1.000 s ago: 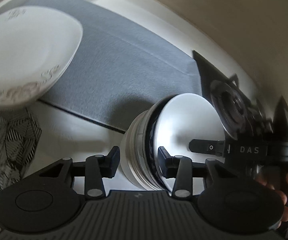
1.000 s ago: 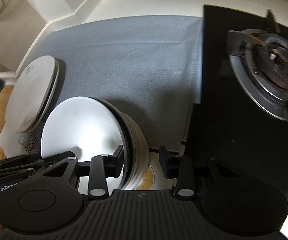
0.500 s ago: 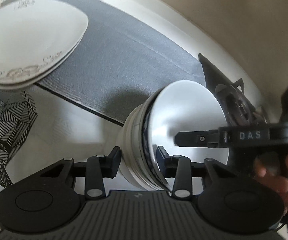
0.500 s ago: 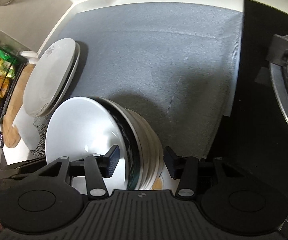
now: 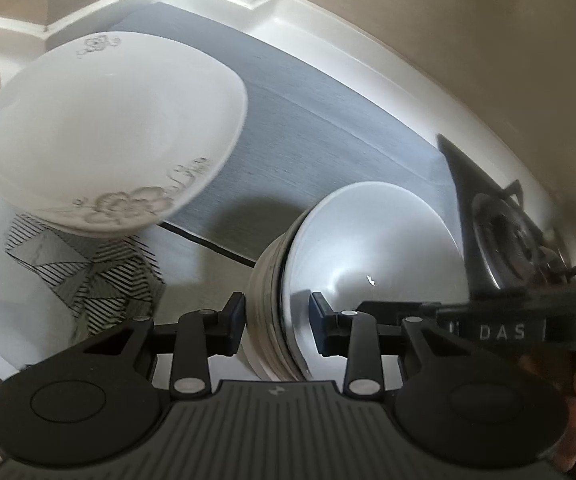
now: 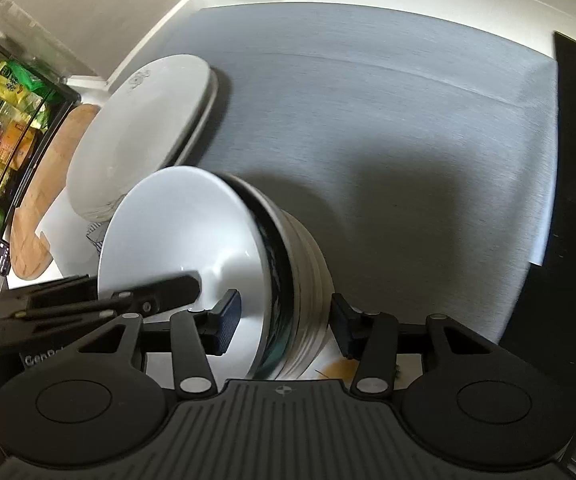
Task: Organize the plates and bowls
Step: 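Carry the bowl stack with both tools over the flower-patterned plate stack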
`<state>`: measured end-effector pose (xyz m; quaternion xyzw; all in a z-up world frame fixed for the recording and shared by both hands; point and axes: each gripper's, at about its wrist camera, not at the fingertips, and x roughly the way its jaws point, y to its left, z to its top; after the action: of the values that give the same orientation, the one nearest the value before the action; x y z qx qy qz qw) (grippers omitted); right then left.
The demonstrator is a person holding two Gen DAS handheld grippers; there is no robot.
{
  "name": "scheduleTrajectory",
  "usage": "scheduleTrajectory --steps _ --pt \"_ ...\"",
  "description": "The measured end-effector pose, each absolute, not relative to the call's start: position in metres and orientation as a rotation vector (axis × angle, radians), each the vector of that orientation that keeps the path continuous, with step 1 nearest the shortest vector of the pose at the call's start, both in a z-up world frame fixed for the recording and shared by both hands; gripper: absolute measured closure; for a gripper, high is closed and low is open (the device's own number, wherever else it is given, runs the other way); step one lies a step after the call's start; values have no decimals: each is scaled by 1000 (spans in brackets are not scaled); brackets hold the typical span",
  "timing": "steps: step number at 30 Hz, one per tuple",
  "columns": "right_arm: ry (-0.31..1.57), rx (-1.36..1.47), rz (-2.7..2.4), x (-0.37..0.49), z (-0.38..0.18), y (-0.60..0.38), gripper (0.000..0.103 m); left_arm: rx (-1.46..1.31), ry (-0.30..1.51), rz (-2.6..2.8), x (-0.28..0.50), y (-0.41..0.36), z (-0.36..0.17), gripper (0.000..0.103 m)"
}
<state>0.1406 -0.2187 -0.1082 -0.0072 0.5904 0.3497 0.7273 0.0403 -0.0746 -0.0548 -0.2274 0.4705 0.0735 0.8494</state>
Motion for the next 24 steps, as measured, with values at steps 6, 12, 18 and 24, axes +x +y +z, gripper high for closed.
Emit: scheduleTrajectory --steps 6,12,18,24 --pt "1304 15 767 137 -110 -223 53 -452 986 168 38 -77 -53 64" --pt "1324 61 762 137 -114 -227 54 -460 986 171 38 -77 -54 64" --pt "1321 58 763 137 -113 -227 54 -460 976 179 36 -79 -55 64" --pt "1313 70 757 141 -114 -223 54 -466 970 179 34 -77 -55 64"
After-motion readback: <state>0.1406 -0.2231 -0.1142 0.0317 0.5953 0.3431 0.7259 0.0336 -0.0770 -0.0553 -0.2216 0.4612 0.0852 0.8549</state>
